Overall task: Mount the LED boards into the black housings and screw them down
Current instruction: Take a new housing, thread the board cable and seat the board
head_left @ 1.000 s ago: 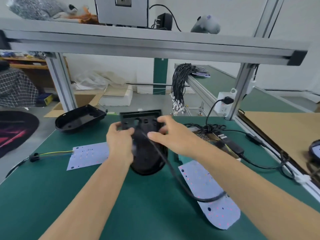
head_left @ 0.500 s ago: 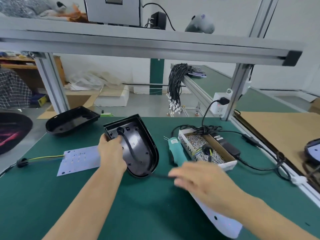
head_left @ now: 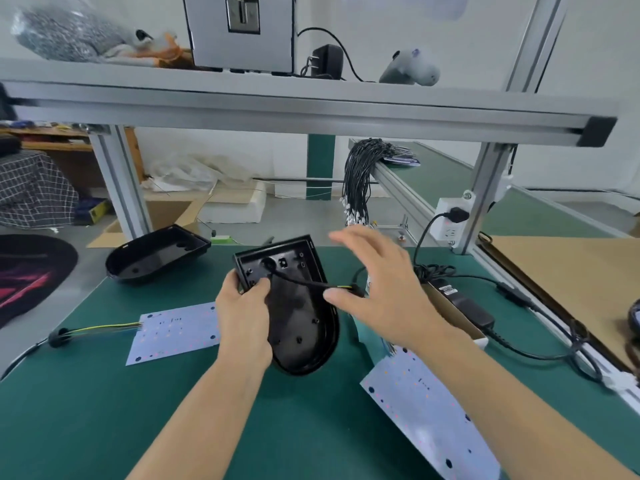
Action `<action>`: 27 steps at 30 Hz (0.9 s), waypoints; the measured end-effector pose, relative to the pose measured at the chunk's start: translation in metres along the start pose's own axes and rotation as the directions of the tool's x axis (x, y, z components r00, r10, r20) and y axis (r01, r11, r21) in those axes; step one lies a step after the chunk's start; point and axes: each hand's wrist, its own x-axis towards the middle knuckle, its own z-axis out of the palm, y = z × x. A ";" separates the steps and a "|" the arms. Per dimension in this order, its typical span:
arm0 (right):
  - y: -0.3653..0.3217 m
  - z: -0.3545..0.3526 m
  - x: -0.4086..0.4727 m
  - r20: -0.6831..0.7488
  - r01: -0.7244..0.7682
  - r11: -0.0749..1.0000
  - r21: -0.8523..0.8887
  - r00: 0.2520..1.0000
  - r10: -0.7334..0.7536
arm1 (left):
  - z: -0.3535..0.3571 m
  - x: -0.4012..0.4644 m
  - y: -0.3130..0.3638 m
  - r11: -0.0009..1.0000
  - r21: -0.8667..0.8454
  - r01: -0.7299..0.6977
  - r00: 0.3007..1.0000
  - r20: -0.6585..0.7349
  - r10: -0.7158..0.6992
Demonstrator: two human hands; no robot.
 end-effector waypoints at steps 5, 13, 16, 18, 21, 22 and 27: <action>0.035 0.012 -0.029 0.303 -0.314 0.926 0.210 0.921 0.244 | -0.002 0.000 -0.007 0.994 -0.033 0.102 0.995 0.020 -0.101; 0.004 0.029 -0.005 -0.015 -0.173 0.942 0.289 0.983 0.185 | 0.011 -0.017 -0.014 0.989 0.083 -0.124 0.987 0.112 0.114; -0.020 0.041 0.010 -0.064 -0.189 0.934 0.302 0.974 0.218 | 0.014 -0.024 -0.016 0.991 0.067 -0.119 0.983 0.151 0.107; -0.028 0.047 0.013 -0.073 -0.262 0.893 0.365 0.949 0.308 | 0.009 -0.023 -0.015 0.995 0.027 -0.092 0.987 0.137 0.087; -0.037 0.054 0.015 -0.093 -0.283 0.872 0.401 0.934 0.346 | 0.000 -0.022 -0.013 0.997 0.013 -0.075 0.986 0.149 0.072; -0.041 0.056 0.017 -0.103 -0.269 0.884 0.383 0.938 0.330 | -0.002 -0.023 -0.013 0.997 0.021 -0.080 0.984 0.160 0.076; -0.049 0.061 0.018 -0.055 -0.221 0.895 0.388 0.964 0.261 | -0.015 -0.024 -0.010 0.991 0.040 -0.127 0.977 0.177 0.118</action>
